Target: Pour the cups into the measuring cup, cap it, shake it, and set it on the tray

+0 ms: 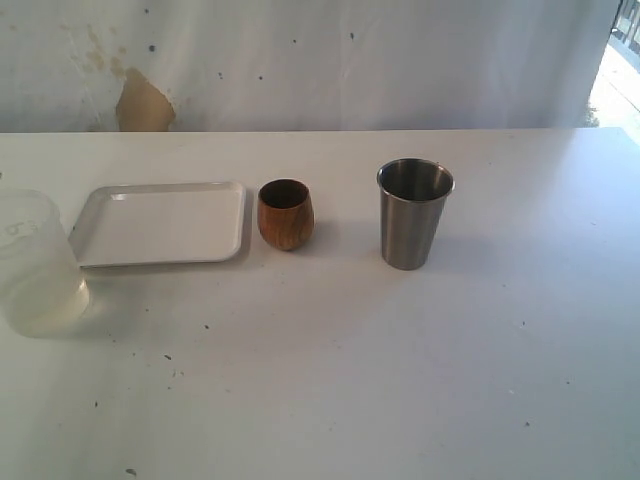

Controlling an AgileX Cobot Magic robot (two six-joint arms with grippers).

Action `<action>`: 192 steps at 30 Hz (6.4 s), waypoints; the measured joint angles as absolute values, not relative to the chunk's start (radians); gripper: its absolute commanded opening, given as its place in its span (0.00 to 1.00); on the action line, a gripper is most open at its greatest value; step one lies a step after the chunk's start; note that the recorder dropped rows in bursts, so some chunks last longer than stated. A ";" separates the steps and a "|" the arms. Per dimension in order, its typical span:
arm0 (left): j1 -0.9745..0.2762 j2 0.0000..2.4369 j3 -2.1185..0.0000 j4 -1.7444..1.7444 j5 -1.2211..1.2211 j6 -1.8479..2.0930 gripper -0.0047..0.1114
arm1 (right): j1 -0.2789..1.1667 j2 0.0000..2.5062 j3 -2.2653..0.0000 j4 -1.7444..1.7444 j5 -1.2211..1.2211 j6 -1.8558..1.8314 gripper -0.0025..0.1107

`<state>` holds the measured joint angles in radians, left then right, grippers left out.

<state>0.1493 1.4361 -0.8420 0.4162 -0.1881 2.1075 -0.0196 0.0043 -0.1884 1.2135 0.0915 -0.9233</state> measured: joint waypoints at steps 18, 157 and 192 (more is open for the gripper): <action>0.149 1.436 -0.842 0.429 -0.181 1.688 0.04 | -0.020 0.004 -0.188 1.213 0.091 -0.923 0.02; -0.268 1.383 -1.133 0.150 -0.085 -0.202 0.45 | -0.020 0.004 -0.188 1.213 0.091 -0.923 0.02; -0.268 0.428 -0.616 0.042 0.344 -0.161 0.05 | -0.020 0.004 -0.188 1.213 0.091 -0.901 0.02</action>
